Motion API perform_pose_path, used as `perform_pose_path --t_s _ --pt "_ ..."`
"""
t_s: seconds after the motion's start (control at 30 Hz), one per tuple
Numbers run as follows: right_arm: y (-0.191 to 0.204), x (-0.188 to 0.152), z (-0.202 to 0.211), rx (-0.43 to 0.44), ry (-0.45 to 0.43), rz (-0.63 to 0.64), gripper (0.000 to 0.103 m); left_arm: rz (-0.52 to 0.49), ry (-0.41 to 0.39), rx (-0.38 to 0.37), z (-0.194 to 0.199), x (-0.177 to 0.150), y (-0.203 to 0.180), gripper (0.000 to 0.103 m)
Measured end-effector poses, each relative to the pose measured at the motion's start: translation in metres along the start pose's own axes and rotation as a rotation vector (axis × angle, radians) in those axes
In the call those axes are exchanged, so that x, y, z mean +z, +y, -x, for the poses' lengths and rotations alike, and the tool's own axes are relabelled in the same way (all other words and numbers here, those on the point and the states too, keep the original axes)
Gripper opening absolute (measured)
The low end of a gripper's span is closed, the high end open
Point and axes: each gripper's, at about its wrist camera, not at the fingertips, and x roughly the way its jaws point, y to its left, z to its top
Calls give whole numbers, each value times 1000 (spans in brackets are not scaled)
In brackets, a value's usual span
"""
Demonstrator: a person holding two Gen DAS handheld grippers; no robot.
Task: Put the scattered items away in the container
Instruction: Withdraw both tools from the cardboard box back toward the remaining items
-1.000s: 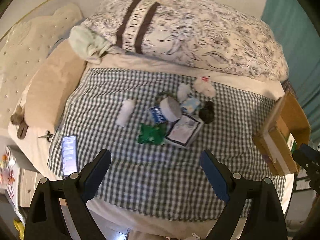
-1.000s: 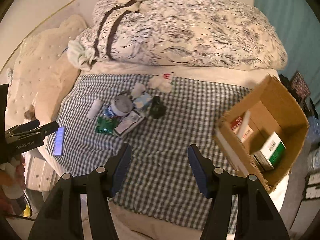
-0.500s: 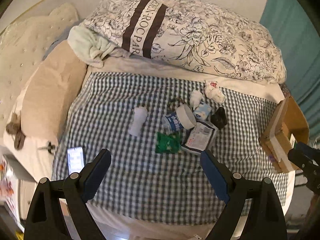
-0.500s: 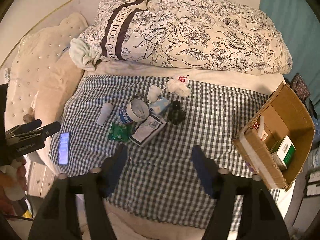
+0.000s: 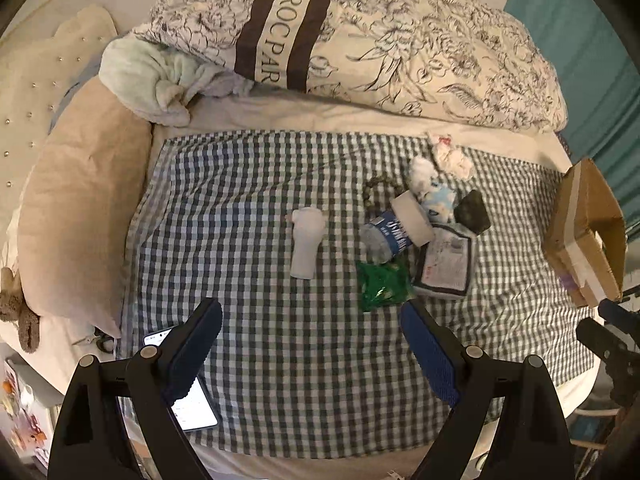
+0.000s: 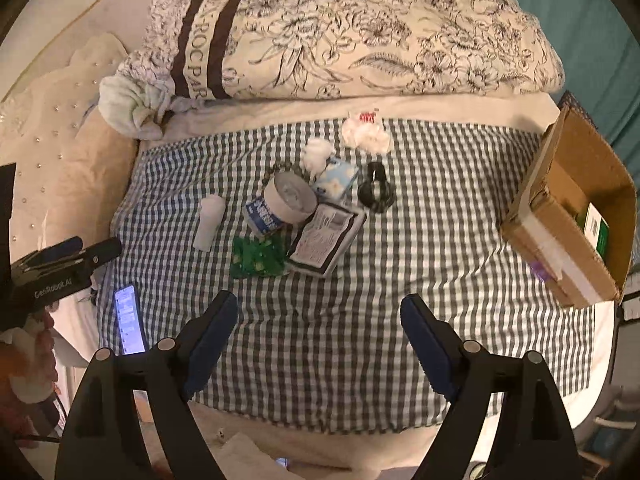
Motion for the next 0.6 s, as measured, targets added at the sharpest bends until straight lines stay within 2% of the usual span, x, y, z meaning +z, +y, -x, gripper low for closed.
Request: perform_pose_path --t_s 0.27,0.6 --pt "10 10 -20 -10 30 13 84 13 30 -29 -33 3 5 93" --pt "-1 31 -91 20 106 -22 84 22 50 -5 -96 12 2 93"
